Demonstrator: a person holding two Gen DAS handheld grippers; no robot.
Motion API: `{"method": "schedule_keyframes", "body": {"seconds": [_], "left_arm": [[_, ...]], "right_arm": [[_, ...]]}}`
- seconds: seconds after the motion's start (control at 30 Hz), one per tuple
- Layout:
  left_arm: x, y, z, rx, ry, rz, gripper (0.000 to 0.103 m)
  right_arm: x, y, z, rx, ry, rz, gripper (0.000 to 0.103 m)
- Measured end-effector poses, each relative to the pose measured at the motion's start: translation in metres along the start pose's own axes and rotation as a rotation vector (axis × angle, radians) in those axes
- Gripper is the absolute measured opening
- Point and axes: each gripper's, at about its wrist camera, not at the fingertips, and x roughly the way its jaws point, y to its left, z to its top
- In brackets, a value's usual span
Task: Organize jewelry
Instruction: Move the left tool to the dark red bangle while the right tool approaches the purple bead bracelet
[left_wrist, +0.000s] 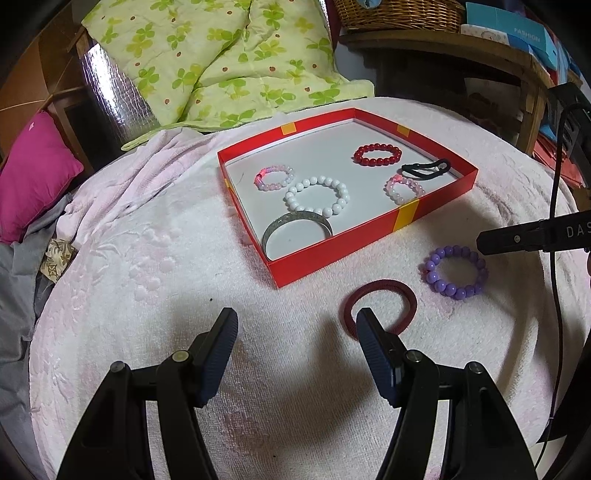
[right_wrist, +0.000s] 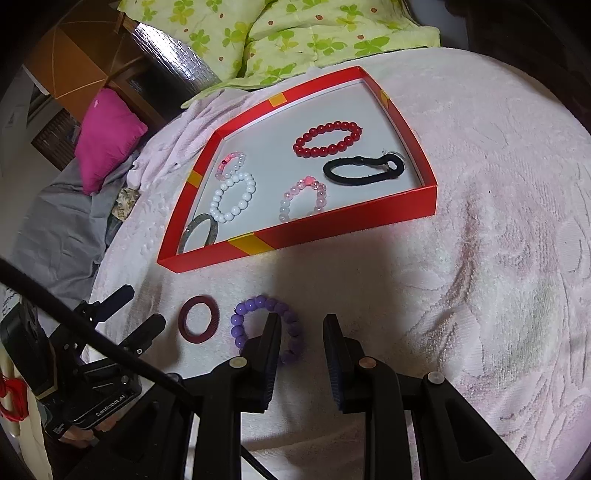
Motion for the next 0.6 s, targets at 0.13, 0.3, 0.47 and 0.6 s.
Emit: {"method": "schedule_keyframes", "body": {"seconds": [0.13, 0.3, 0.47, 0.6], "left_arm": [[0.0018, 0.0007, -0.0002, 0.002, 0.007, -0.001, 0.067], [0.0033, -0.0001, -0.0007, 0.010, 0.012, 0.002, 0.067], [0.0043, -0.0007, -0.0010, 0.012, 0.018, 0.000, 0.068], [0.0054, -0.0009, -0.0007, 0.015, 0.022, 0.000, 0.068]], "right_arm": [[0.0002, -0.0018, -0.0007, 0.002, 0.005, -0.003, 0.026], [0.0002, -0.0030, -0.0013, 0.006, 0.008, -0.005, 0.026], [0.0003, -0.0036, -0.0013, 0.008, 0.011, -0.005, 0.026], [0.0005, -0.0045, -0.0017, 0.010, 0.012, -0.007, 0.026]]}}
